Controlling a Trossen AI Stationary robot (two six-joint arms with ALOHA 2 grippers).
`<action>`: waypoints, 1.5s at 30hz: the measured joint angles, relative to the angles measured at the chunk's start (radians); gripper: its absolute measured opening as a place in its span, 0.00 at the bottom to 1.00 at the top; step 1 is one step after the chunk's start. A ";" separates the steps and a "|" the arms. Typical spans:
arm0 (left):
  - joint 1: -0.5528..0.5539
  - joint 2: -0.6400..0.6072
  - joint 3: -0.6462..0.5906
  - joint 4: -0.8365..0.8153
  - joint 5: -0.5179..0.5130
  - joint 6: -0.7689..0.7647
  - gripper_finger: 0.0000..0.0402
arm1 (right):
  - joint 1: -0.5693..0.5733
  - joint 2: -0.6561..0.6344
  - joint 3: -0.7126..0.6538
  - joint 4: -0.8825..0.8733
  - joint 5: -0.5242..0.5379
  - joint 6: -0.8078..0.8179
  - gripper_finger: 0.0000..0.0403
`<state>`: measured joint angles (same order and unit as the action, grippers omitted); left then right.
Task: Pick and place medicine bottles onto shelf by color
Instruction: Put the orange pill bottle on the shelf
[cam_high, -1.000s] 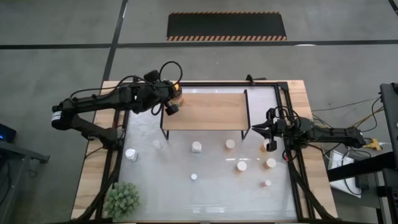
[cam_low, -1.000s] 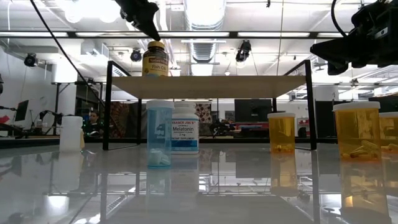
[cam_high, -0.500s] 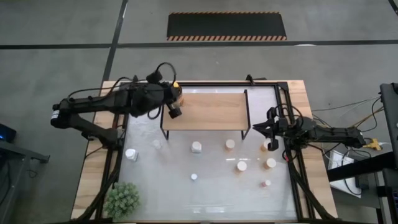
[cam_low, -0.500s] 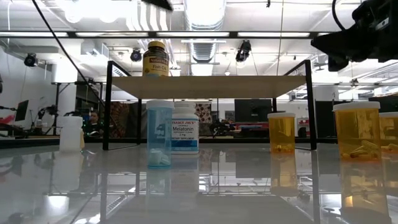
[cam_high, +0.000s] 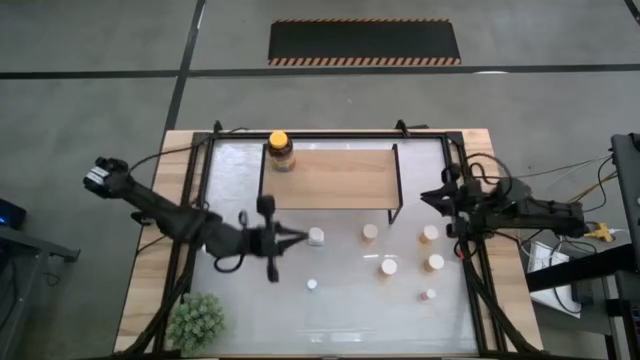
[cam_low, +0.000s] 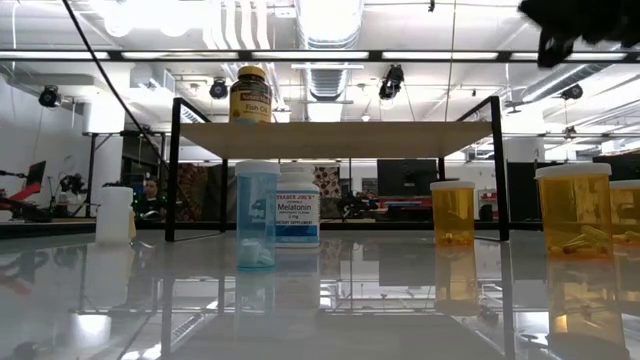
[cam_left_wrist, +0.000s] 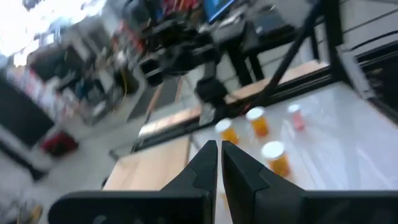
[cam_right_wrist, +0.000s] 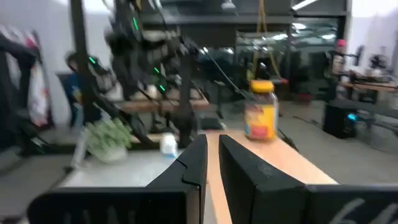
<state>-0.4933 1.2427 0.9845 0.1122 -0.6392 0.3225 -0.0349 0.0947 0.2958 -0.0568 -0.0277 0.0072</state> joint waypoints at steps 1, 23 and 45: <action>-0.011 0.000 -0.033 0.056 -0.001 0.029 0.01 | 0.000 0.009 0.023 0.001 -0.022 0.009 0.08; -0.023 -0.080 -0.272 0.378 -0.006 0.156 0.01 | 0.074 0.401 0.380 -0.076 -0.253 0.106 0.08; -0.023 -0.080 -0.263 0.414 -0.006 0.154 0.01 | 0.491 0.582 0.369 -0.222 0.066 0.209 0.08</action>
<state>-0.5167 1.1622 0.7219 0.5266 -0.6449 0.4763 0.4560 0.6767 0.6644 -0.2786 0.0387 0.2166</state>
